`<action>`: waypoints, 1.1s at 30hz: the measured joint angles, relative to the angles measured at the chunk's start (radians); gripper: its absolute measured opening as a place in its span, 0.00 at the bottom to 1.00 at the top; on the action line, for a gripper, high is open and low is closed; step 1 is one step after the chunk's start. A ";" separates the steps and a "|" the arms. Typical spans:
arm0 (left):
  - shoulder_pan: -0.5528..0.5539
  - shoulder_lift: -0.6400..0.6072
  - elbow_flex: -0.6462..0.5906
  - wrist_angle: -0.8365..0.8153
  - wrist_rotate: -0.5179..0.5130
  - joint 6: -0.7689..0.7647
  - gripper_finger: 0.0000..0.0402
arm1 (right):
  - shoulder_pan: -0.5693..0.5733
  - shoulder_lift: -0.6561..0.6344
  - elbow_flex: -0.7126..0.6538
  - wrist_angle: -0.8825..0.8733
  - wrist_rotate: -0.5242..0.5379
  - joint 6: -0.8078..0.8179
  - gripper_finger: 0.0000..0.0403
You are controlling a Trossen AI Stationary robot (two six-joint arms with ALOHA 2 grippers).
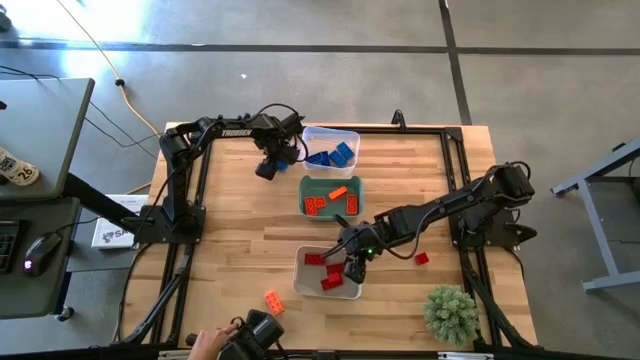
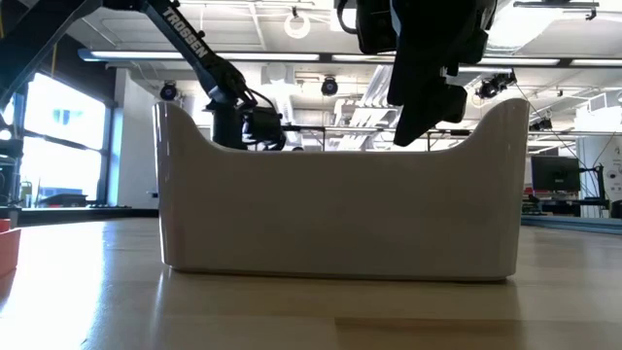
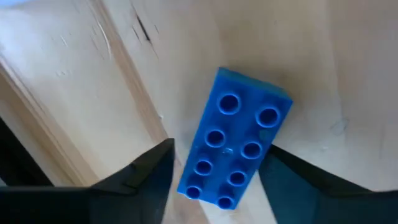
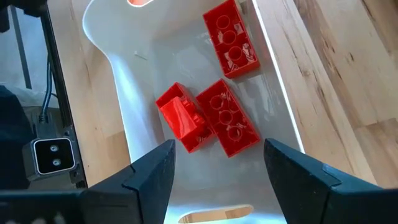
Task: Sort & place blocks by color
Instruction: Put the blue game piece into the transparent bin
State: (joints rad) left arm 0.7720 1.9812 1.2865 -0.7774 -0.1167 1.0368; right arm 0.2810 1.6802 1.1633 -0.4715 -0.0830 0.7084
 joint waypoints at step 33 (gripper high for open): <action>-0.121 -0.366 -0.001 0.264 0.168 -0.520 0.30 | -0.021 -0.015 0.000 -0.003 0.031 0.165 0.58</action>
State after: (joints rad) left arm 0.6509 1.6149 1.2854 -0.5138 0.0513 0.5171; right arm 0.2604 1.6649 1.1633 -0.4742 -0.0523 0.8732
